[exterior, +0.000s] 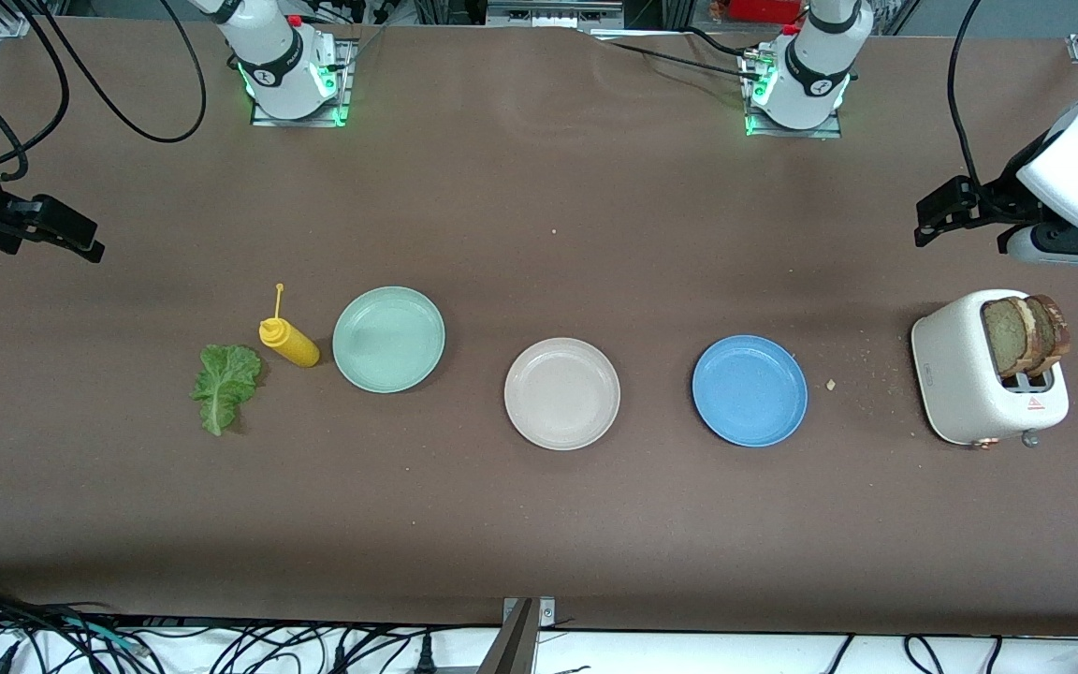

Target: Make sandwich in beige plate with both arms

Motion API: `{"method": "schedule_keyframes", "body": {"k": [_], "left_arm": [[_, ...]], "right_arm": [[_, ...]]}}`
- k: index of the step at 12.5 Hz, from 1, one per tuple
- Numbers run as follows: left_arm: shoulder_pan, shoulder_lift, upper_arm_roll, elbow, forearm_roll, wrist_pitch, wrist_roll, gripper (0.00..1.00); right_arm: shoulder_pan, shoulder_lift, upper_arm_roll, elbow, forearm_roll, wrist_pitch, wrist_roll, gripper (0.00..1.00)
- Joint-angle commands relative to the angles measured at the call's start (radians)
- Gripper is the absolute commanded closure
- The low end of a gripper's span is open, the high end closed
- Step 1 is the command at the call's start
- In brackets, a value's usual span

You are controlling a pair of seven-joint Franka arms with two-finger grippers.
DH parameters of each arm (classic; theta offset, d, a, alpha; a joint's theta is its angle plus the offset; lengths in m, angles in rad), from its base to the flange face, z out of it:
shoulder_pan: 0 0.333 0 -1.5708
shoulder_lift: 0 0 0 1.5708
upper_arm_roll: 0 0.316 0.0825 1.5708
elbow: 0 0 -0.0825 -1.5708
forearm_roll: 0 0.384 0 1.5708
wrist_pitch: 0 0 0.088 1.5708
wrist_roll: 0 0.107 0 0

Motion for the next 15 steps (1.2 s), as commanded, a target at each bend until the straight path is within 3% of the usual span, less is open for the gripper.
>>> {"method": "schedule_keyframes", "body": {"k": [1, 15], "left_arm": [[0.015, 0.017, -0.001, 0.036, -0.013, -0.017, 0.014, 0.0], [0.053, 0.001, -0.002, 0.047, -0.019, -0.077, 0.015, 0.0]], "right_arm": [[0.003, -0.002, -0.005, -0.001, 0.009, 0.007, -0.005, 0.0], [0.008, 0.01, -0.004, -0.001, 0.011, 0.015, 0.002, 0.0]]}}
